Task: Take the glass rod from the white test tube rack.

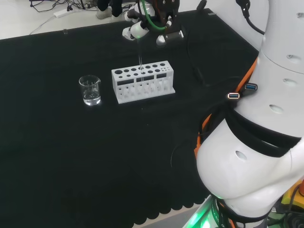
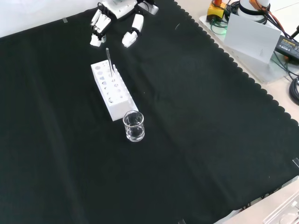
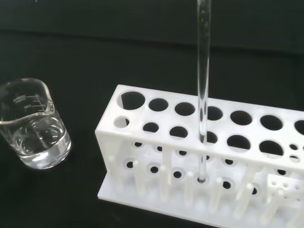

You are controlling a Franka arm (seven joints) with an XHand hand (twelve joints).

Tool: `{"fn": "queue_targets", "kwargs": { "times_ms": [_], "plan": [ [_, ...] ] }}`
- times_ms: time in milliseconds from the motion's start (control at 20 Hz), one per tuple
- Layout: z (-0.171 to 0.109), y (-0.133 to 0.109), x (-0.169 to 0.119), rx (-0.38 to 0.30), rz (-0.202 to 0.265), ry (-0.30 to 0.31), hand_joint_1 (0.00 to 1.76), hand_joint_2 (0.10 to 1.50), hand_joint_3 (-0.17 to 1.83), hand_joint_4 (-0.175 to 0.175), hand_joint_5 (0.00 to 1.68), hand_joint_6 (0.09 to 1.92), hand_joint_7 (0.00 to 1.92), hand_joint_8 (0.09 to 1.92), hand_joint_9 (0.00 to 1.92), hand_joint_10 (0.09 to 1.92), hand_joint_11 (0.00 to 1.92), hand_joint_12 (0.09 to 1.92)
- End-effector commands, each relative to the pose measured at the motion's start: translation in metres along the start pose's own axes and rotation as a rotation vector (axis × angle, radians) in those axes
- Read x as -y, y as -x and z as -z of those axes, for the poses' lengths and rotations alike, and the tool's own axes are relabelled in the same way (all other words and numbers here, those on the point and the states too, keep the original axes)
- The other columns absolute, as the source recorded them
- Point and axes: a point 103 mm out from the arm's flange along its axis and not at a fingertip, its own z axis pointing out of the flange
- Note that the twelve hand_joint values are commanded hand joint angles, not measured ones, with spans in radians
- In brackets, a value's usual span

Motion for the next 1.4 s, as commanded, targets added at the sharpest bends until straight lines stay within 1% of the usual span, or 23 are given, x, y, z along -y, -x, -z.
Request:
{"fn": "queue_targets", "kwargs": {
  "times_ms": [50, 150, 300, 400, 600, 700, 900, 1000, 1150, 1250, 1400],
  "plan": [
    [-0.011, 0.007, -0.005, -0.007, 0.036, 0.001, 0.51, 1.01, 0.47, -0.159, 0.44, 0.09, 0.34, 0.82, 0.73, 0.75, 0.5, 1.31],
    [-0.013, 0.009, -0.004, -0.007, 0.02, -0.006, 0.51, 1.01, 0.47, -0.16, 0.45, 0.1, 0.35, 0.82, 0.79, 0.76, 0.54, 1.3],
    [-0.019, 0.009, -0.008, 0.011, 0.014, -0.02, 0.54, 1.0, 0.47, -0.164, 0.48, 0.15, 0.41, 0.82, 0.89, 0.78, 0.65, 1.27],
    [-0.025, 0.01, -0.012, 0.004, 0.015, -0.02, 0.56, 1.0, 0.47, -0.169, 0.47, 0.28, 0.46, 0.81, 0.94, 0.79, 0.72, 1.25],
    [-0.034, 0.011, -0.019, -0.008, 0.022, -0.019, 0.63, 1.0, 0.48, -0.175, 0.46, 0.67, 0.63, 0.84, 1.02, 0.82, 0.85, 1.22],
    [-0.035, 0.011, -0.021, -0.009, 0.026, -0.021, 0.67, 1.0, 0.48, -0.175, 0.47, 0.78, 0.72, 0.88, 1.05, 0.84, 0.89, 1.21],
    [-0.036, 0.012, -0.024, -0.011, 0.031, -0.022, 0.75, 0.98, 0.5, -0.175, 0.5, 0.86, 0.8, 0.94, 1.09, 0.86, 0.96, 1.19],
    [-0.036, 0.013, -0.022, -0.017, 0.031, -0.01, 0.79, 0.98, 0.52, -0.175, 0.53, 0.89, 0.82, 0.95, 1.11, 0.86, 1.0, 1.18],
    [-0.034, 0.013, -0.025, -0.017, 0.026, -0.013, 0.88, 0.96, 0.56, -0.175, 0.57, 0.91, 0.84, 0.99, 1.16, 0.87, 1.08, 1.14],
    [-0.034, 0.013, -0.027, -0.012, 0.024, -0.005, 0.94, 0.94, 0.6, -0.175, 0.61, 0.92, 0.87, 1.04, 1.2, 0.88, 1.16, 1.1],
    [-0.034, 0.012, -0.028, -0.014, 0.021, 0.006, 1.04, 0.91, 0.67, -0.175, 0.68, 0.94, 0.91, 1.13, 1.27, 0.9, 1.33, 0.97]
  ]
}}
